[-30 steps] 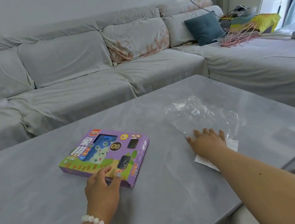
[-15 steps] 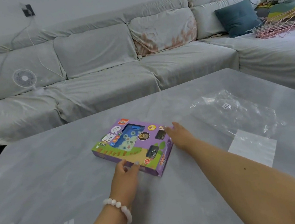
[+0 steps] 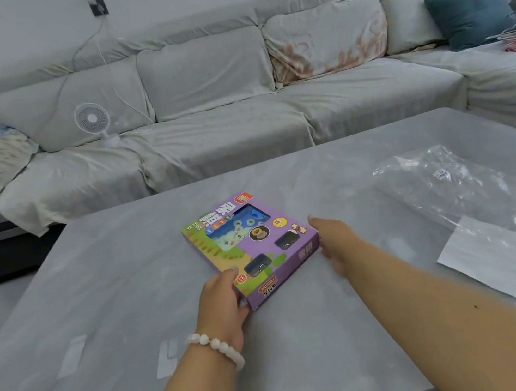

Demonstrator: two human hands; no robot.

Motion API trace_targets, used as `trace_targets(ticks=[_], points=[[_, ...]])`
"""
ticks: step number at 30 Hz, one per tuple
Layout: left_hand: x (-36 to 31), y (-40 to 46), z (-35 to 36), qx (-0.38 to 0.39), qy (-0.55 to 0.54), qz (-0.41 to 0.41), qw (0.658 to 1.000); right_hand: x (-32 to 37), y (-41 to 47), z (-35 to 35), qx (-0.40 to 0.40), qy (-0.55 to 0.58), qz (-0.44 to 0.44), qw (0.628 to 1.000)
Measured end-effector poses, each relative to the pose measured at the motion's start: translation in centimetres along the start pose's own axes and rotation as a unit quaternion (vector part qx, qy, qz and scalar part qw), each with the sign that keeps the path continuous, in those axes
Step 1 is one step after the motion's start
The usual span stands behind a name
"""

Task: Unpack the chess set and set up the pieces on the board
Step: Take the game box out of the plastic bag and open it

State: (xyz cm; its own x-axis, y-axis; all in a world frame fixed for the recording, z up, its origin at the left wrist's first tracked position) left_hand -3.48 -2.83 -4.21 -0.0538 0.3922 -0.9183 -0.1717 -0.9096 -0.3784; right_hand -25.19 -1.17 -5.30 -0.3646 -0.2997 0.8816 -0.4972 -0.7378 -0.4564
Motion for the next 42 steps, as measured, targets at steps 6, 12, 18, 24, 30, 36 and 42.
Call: trace_targets(ticks=[6, 12, 18, 24, 30, 36, 42], points=[[0.0, -0.9, -0.7, -0.023, 0.023, 0.010, 0.999, -0.3, -1.3, -0.2, -0.010, 0.044, -0.012, 0.999], [0.0, -1.2, -2.0, -0.063, 0.053, 0.013, 0.997, -0.6, -2.3, -0.5, -0.010, 0.139, 0.015, 0.990], [-2.4, -1.7, -2.6, -0.103, 0.297, 0.146, 0.938, 0.4, -3.6, 0.3, -0.010, 0.245, 0.027, 0.969], [-3.6, -1.9, -0.4, -0.047, 0.392, 0.213, 0.894, 2.5, -5.1, 2.3, 0.052, 0.257, 0.005, 0.965], [-4.0, -0.5, -0.1, -0.071, 0.513, 0.243, 0.820, 1.5, -4.8, 1.9, 0.038, 0.097, -0.066, 0.992], [-4.2, 0.7, 1.3, -0.063, 0.610, 0.272, 0.741, 0.4, -4.3, 2.8, 0.068, -0.160, -0.166, 0.971], [-2.6, 2.3, 2.4, 0.045, 0.712, 0.283, 0.641, -0.3, -4.6, 4.1, 0.106, -0.422, -0.285, 0.854]])
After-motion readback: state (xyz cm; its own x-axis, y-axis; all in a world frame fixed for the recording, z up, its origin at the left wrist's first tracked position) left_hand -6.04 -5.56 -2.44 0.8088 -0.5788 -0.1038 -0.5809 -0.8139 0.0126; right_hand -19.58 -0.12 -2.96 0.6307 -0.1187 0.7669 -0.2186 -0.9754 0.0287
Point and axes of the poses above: each hand's wrist, its own y-axis towards the middle knuckle, its own z-axis out of the palm, x = y × z, the point moved 7 cm from there along y, towards the middle knuckle, and after that the axes turned 7 degrees about y, right-handed, at the moved point
